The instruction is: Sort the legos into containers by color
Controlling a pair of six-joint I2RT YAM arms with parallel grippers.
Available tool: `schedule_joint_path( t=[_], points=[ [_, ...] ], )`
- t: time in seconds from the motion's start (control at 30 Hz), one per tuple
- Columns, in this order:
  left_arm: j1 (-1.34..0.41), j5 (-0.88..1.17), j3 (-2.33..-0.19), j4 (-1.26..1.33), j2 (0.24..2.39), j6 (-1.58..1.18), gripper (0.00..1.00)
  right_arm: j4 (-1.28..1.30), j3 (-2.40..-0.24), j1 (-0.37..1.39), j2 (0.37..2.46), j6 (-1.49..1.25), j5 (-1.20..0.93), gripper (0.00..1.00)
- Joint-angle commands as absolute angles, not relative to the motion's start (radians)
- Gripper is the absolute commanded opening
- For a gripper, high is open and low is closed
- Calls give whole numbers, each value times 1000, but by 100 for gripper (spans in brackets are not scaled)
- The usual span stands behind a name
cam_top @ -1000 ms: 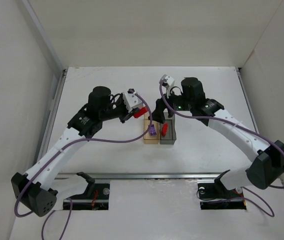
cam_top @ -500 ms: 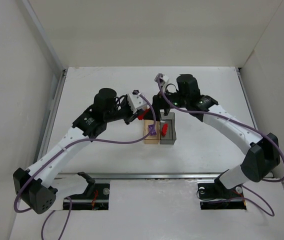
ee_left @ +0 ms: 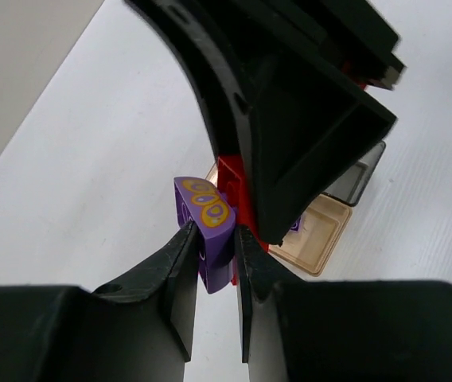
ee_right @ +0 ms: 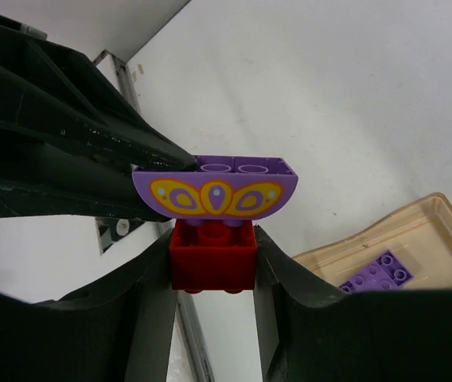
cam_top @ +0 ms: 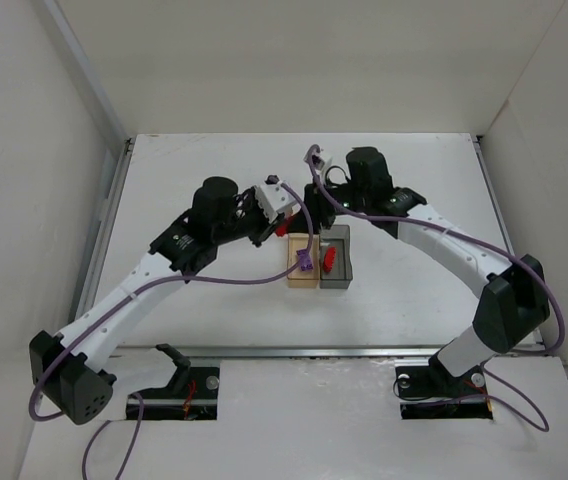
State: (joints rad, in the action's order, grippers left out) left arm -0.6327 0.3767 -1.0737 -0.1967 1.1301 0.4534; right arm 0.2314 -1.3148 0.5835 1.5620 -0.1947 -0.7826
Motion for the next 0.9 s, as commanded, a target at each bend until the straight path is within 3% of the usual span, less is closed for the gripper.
schedule_joint_path(
  t=[0.0,0.13,0.2,0.37,0.53,0.67,0.73,0.77,0.8,0.87],
  points=[
    [-631,218,-1095,-75,1170,295,0,210,-1306,595,1563,-160,-772,0],
    [-571,-27,-1172,-34,1264,181,0,405,-1252,595,1552,-54,-614,0],
    [-561,-28,-1198,-22,1290,182,0,437,-1214,595,1523,-44,-582,0],
    [-561,136,-1197,-21,1321,218,0,416,-1126,560,1447,-60,-522,0],
    [-669,301,-1106,-32,1370,314,0,417,-1117,477,1427,-146,-238,0],
    [-709,325,-1046,20,1428,344,0,439,-1135,466,1451,-155,-155,0],
    [-709,336,-1031,38,1457,374,9,448,-1135,466,1462,-143,-146,0],
    [-709,336,-1017,54,1457,383,18,457,-1144,466,1476,-143,-146,0],
    [-709,336,-1008,54,1471,406,38,457,-1144,466,1486,-134,-146,0],
    [-709,350,-1008,64,1485,428,51,457,-1144,466,1496,-133,-156,0]
  ],
)
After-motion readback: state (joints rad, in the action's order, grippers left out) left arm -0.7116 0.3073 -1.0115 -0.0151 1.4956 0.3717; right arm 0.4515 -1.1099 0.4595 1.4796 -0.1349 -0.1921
